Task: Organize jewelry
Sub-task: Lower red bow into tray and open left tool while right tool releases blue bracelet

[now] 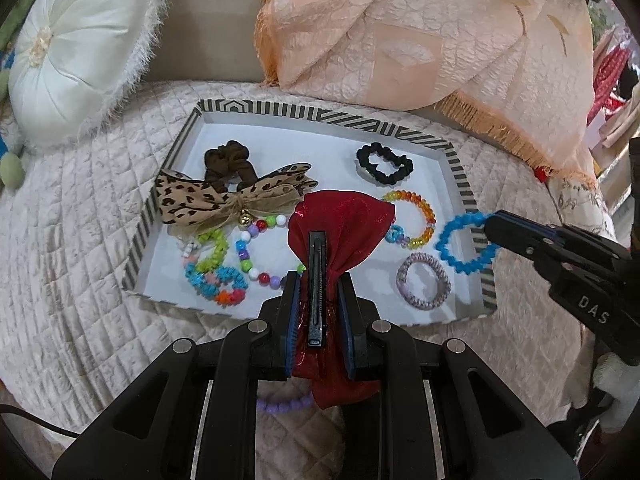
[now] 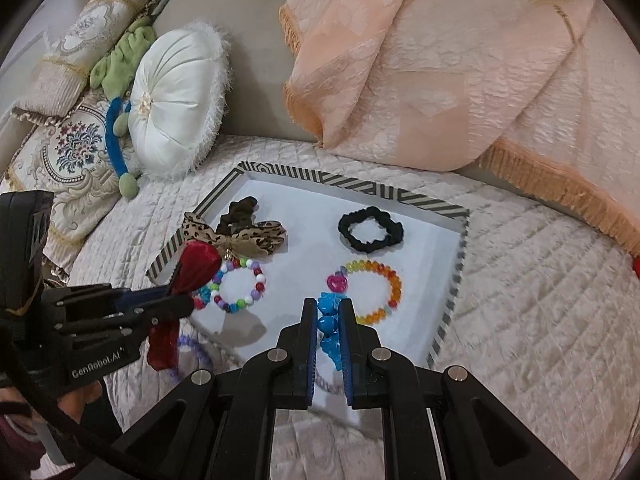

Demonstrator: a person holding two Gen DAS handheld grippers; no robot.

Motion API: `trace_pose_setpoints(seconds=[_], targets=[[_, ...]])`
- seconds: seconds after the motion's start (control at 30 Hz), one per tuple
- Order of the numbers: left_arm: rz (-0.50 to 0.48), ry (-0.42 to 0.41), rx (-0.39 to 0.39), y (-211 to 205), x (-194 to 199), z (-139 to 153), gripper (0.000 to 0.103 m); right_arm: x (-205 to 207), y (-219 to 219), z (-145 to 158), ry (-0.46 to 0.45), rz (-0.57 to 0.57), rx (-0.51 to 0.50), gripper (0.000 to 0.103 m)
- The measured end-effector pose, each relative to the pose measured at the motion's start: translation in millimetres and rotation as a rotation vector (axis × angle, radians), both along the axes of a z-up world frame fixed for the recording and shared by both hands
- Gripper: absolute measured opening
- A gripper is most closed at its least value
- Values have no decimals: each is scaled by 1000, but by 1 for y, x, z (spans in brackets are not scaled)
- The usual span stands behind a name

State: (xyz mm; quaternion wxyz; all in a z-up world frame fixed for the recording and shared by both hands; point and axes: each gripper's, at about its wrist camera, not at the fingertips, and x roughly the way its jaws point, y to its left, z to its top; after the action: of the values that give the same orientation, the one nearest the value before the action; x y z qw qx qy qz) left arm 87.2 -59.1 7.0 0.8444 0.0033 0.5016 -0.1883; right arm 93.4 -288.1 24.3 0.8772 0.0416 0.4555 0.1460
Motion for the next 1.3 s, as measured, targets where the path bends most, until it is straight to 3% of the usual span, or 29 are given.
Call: trace_pose_setpoints(seconds=[0.27, 0.77, 1.3], targets=[[26, 73, -54, 0, 23, -19, 17, 37, 13, -8, 15, 16, 17, 10], [46, 129, -77, -8, 44, -44, 17, 119, 51, -39, 61, 75, 42, 10], [42, 151, -102, -23, 59, -57, 17, 176, 44, -76, 98, 17, 39, 9]])
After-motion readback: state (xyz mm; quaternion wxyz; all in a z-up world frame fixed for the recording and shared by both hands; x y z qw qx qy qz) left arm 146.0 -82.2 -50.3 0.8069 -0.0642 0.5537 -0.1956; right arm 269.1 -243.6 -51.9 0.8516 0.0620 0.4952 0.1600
